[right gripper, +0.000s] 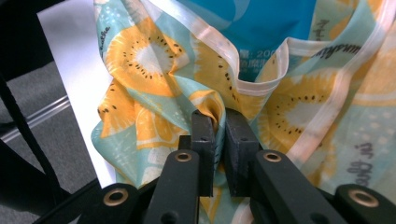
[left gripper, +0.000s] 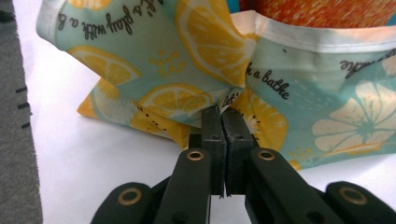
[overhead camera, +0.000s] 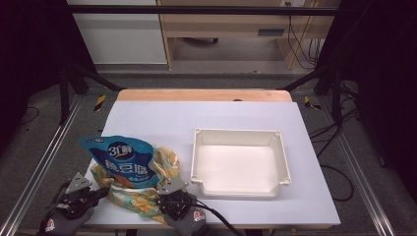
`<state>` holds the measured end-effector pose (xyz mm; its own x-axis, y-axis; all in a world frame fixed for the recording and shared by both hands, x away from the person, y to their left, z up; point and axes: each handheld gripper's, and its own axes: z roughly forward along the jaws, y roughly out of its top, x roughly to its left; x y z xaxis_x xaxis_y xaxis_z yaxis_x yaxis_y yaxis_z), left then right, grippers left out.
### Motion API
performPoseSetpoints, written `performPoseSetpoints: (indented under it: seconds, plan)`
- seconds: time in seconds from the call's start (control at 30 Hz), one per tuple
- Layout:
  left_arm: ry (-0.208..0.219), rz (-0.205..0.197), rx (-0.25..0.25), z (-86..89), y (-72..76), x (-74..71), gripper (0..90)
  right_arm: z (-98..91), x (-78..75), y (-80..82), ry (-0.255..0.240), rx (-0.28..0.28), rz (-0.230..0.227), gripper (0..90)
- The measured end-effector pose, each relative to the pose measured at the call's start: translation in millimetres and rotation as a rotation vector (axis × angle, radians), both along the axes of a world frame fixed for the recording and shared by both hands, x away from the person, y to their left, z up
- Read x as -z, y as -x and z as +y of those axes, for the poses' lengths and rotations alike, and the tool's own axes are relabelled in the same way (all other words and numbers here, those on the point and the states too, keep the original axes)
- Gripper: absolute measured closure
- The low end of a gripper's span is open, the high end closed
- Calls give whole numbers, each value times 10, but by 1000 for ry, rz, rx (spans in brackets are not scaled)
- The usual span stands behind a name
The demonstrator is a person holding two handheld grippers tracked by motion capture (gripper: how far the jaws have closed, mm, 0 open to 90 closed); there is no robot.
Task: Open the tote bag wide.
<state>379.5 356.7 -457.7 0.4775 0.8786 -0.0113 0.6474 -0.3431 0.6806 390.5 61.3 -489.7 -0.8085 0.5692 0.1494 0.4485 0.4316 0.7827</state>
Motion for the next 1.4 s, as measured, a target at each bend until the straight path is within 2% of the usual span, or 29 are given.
performPoseSetpoints:
  seconds: [0.13,0.23,0.33,0.4,0.57,0.67,0.8,0.93,1.03,1.1,1.23,1.3,1.4]
  plan:
    - [4,12,-5,1,-13,11,891,-3,2,-2,-2,-2,-2,796]
    - [4,20,-5,3,-23,18,891,-19,-23,2,-8,0,-5,709]
    - [-1,27,-3,2,-32,23,891,-73,-91,23,-41,-2,-17,667]
    - [0,32,-4,0,-34,27,891,-113,-168,51,-68,-7,-30,662]
    - [-8,40,-2,-5,-42,31,891,-132,-420,127,-128,-32,-94,684]
    - [-6,41,-1,-5,-43,33,891,-63,-544,137,-135,-41,-124,689]
    - [-5,43,1,-1,-46,35,891,20,-636,100,-161,-51,-127,660]
    - [-4,43,0,1,-47,35,891,-5,-699,115,-192,-46,-137,631]
    - [-4,42,-2,-2,-45,34,891,-53,-768,128,-230,-42,-139,634]
    - [-6,41,-2,-4,-43,31,890,-52,-813,133,-242,-39,-146,675]
    - [-4,36,2,2,-38,26,888,71,-778,120,-217,-47,-140,823]
    - [4,32,0,8,-33,22,882,164,-677,108,-182,-42,-126,879]
    - [16,21,-2,23,-25,14,859,234,-498,78,-117,-33,-97,900]
